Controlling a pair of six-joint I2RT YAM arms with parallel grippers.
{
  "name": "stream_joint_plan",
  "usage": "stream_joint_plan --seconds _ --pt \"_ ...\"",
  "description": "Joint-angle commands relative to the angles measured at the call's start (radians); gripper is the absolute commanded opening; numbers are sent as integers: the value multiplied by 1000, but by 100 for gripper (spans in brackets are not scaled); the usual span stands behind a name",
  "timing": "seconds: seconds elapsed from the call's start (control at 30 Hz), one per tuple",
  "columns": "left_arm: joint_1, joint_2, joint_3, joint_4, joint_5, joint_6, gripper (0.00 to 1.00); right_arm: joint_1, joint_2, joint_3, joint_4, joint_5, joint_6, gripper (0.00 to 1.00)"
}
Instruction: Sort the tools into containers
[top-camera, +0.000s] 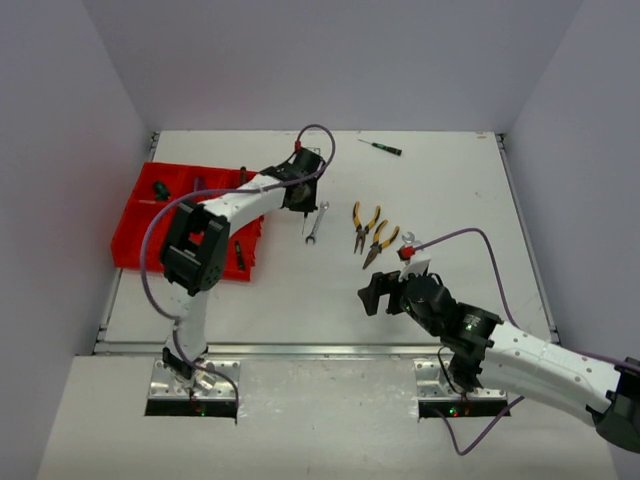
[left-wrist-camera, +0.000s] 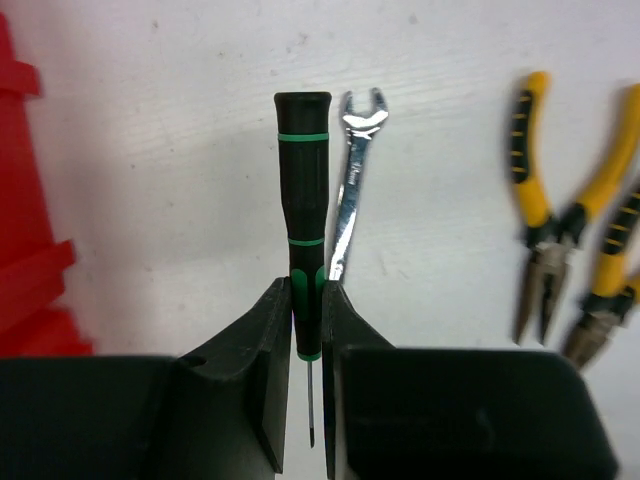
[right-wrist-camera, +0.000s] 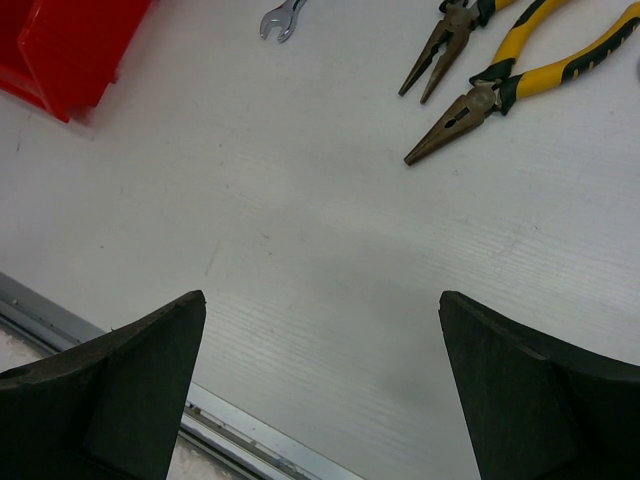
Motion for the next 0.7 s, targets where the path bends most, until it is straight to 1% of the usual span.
stream_joint_plan --seconds 0.0,0.03,0.1,0.17,0.23,0.33,0.43,0.5,0.67 --pt "4 -297 -110 42 -174 -94 0 -9 -9 -2 26 21 -1 99" --pt "6 -352 -139 36 -204 -114 0 -9 -8 -1 26 19 0 99" --pt "31 -406 -181 33 -233 -158 0 -9 -8 -2 26 17 1 99" --pt "92 -498 -276 34 -258 -222 0 -11 -7 -2 26 14 5 99" --pt "138 -578 -377 90 -265 -252 0 -11 -11 -3 26 9 5 99" --pt "227 -651 -474 131 -278 -300 0 -12 -17 -8 26 8 6 99" --pt "268 -677 -538 148 -311 -335 0 -14 -15 -7 28 7 8 99" --pt "274 -679 -574 167 -334 -355 0 -14 -18 -8 26 5 6 99" --pt "275 -649 -649 217 -323 -366 0 -14 -23 -13 26 8 3 99"
